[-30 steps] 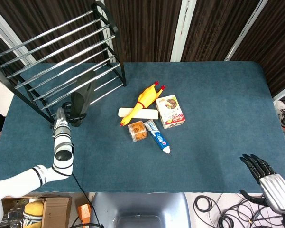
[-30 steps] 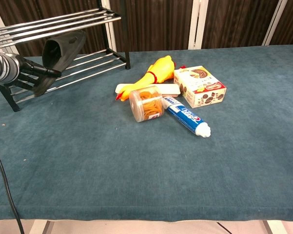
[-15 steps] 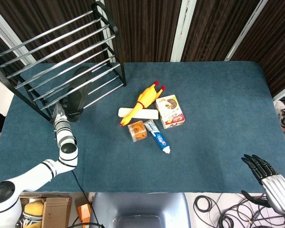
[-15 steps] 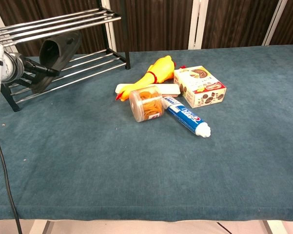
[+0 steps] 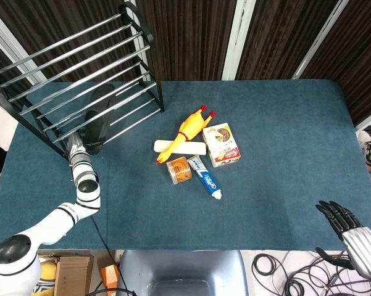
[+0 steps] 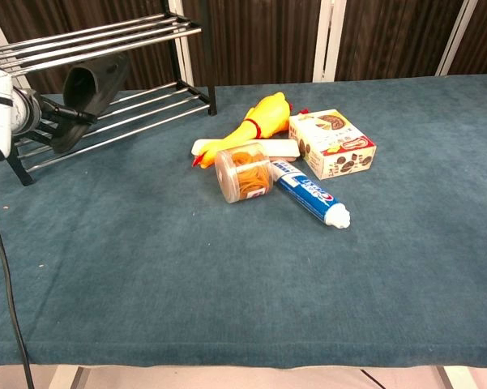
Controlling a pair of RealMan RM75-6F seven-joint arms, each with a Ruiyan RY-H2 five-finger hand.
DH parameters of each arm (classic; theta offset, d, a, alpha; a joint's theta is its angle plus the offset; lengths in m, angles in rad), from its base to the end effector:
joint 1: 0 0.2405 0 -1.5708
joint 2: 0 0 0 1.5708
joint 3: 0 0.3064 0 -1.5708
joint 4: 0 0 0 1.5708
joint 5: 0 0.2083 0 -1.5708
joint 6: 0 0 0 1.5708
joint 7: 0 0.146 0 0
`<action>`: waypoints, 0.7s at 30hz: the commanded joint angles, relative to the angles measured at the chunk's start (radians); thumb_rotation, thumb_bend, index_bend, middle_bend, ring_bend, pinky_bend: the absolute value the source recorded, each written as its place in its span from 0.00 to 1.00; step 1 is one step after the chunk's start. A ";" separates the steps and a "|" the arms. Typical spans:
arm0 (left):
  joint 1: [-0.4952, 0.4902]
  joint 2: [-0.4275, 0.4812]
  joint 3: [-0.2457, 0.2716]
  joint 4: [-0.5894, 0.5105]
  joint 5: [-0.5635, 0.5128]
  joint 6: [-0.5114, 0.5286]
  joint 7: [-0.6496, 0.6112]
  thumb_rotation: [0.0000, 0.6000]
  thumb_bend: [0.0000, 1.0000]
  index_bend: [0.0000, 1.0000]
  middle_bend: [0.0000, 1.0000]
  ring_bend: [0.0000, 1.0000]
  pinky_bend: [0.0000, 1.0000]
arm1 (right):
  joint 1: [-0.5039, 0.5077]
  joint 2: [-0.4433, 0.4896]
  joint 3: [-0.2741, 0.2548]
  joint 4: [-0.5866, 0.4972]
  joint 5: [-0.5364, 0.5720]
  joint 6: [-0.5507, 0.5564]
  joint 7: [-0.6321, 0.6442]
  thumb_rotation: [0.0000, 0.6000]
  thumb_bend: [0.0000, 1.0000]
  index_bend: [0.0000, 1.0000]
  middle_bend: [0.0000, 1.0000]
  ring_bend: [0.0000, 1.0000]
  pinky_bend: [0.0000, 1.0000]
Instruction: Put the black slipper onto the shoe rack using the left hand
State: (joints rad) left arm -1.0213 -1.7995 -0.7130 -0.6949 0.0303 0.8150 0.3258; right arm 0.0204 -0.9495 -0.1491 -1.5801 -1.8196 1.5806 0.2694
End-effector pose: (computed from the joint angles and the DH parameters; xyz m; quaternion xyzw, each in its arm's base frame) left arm -0.2341 0.5321 0.0186 -0.2232 -0.7153 -0.4043 0.5245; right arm -0.3472 -0.1164 0.2136 0.6708 -0.4188 0.3973 0.4657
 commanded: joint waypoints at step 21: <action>0.014 -0.052 0.049 0.069 0.197 -0.012 0.016 0.32 0.27 0.16 0.43 0.41 0.49 | 0.000 0.005 -0.002 -0.005 -0.001 -0.005 -0.001 1.00 0.16 0.00 0.05 0.01 0.14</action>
State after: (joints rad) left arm -1.0076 -1.8457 -0.6707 -0.6322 0.2182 0.8012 0.3342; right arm 0.0202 -0.9447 -0.1511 -1.5851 -1.8210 1.5759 0.2688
